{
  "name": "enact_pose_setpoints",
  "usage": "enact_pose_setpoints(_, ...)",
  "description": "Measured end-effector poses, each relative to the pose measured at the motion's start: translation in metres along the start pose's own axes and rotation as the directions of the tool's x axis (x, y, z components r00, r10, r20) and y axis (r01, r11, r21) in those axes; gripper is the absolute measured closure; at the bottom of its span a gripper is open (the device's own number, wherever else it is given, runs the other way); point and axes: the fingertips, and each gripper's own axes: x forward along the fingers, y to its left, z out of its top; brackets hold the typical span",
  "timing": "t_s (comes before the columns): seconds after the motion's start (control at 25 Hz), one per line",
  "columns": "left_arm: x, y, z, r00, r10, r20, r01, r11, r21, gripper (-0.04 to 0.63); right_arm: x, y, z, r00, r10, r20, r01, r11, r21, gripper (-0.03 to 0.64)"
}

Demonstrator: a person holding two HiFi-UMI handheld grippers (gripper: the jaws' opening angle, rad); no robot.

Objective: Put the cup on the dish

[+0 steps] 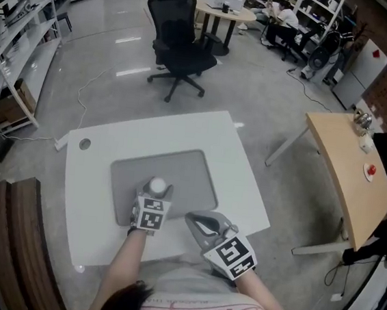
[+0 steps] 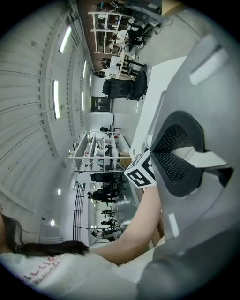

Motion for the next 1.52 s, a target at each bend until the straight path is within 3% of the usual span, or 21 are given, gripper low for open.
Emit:
enact_pose_setpoints(0.44, 0.033, 0.0, -0.022, 0.995, -0.015, -0.097, 0.016, 1.0, 0.013, 0.341, -0.014, 0.0, -0.014, 0.999, -0.03, -0.041, 0.028, 0.999, -0.036, 0.615)
enact_pose_setpoints(0.6, 0.041, 0.001, -0.02, 0.997, -0.009, -0.076, 0.011, 1.0, 0.018, 0.341, -0.011, 0.002, -0.015, 0.999, -0.005, -0.045, 0.003, 0.999, -0.048, 0.615)
enact_pose_setpoints(0.88, 0.037, 0.008, -0.018, 0.996, 0.024, -0.087, -0.028, 0.999, -0.037, 0.335, -0.002, 0.008, -0.011, 0.999, 0.035, -0.025, -0.036, 0.999, -0.038, 0.615)
enact_pose_setpoints(1.04, 0.029, 0.01, -0.019, 0.995, 0.017, -0.093, -0.024, 0.997, -0.073, 0.223, 0.01, -0.002, -0.008, 1.0, 0.014, -0.017, -0.014, 1.0, 0.001, 0.615)
enact_pose_setpoints(1.32, -0.014, 0.008, -0.003, 0.999, 0.027, -0.026, -0.029, 0.996, -0.085, 0.17, 0.027, -0.001, -0.01, 0.999, 0.017, -0.036, -0.017, 1.0, -0.003, 0.615)
enact_pose_setpoints(1.4, -0.034, 0.005, 0.003, 0.999, 0.047, 0.003, -0.047, 0.996, -0.074, 0.122, 0.031, 0.001, -0.01, 0.999, 0.023, -0.039, -0.023, 1.0, -0.016, 0.615)
enact_pose_setpoints(1.52, -0.066, -0.002, 0.014, 0.997, 0.063, 0.045, -0.061, 0.997, -0.045, 0.121, 0.036, 0.003, -0.007, 0.999, 0.023, -0.028, -0.024, 0.999, -0.022, 0.615)
